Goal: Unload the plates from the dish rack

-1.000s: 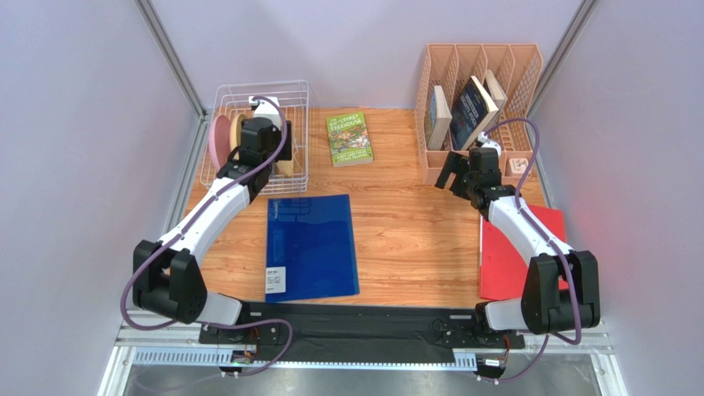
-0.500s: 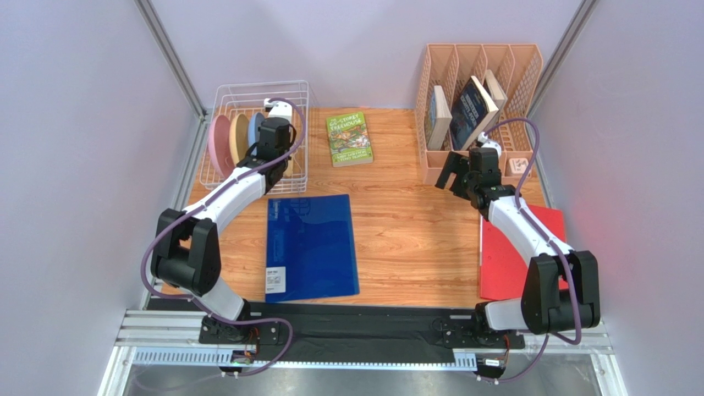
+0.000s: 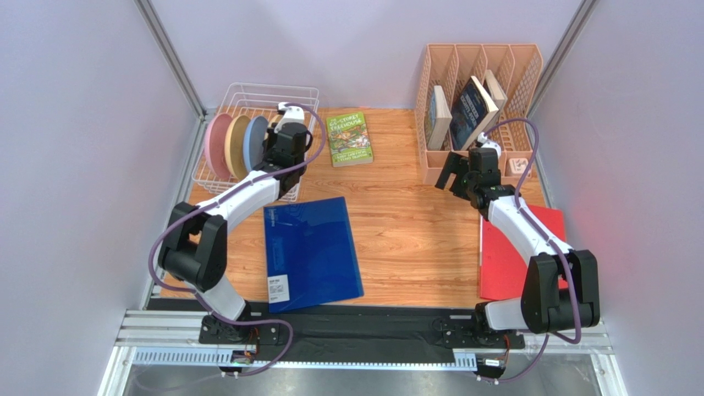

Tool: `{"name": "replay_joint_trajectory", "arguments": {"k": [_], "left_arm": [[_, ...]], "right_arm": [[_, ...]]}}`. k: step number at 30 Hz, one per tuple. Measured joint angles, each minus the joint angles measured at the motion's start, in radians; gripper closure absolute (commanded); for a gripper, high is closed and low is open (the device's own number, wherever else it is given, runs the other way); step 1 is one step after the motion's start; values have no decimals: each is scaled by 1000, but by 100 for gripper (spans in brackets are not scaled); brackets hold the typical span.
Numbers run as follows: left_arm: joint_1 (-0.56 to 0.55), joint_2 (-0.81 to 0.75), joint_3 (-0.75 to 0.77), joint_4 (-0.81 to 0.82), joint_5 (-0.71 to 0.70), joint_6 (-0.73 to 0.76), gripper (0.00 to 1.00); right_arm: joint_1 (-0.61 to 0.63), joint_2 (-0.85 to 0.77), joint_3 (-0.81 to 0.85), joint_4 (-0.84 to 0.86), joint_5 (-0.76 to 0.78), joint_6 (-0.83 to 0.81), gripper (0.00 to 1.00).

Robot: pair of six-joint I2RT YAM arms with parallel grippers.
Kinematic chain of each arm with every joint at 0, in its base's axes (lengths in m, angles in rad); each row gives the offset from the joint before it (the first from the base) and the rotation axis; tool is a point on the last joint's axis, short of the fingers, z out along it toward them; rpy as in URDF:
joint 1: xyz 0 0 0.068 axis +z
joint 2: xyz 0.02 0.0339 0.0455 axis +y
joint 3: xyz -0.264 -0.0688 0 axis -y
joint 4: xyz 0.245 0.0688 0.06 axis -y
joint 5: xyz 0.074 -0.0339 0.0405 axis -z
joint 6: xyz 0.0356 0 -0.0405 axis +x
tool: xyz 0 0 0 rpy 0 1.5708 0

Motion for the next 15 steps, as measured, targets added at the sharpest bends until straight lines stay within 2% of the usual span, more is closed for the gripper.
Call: {"name": "replay_joint_trajectory", "arguments": {"k": [7, 11, 15], "left_arm": [[-65, 111, 31, 193, -246, 200, 100], [-69, 109, 39, 270, -293, 285, 100], [-70, 64, 40, 265, -299, 298, 100]], "right_arm": [[0, -1, 0, -7, 2, 0, 0], [0, -10, 0, -18, 2, 0, 0], [0, -28, 0, -24, -2, 0, 0]]}}
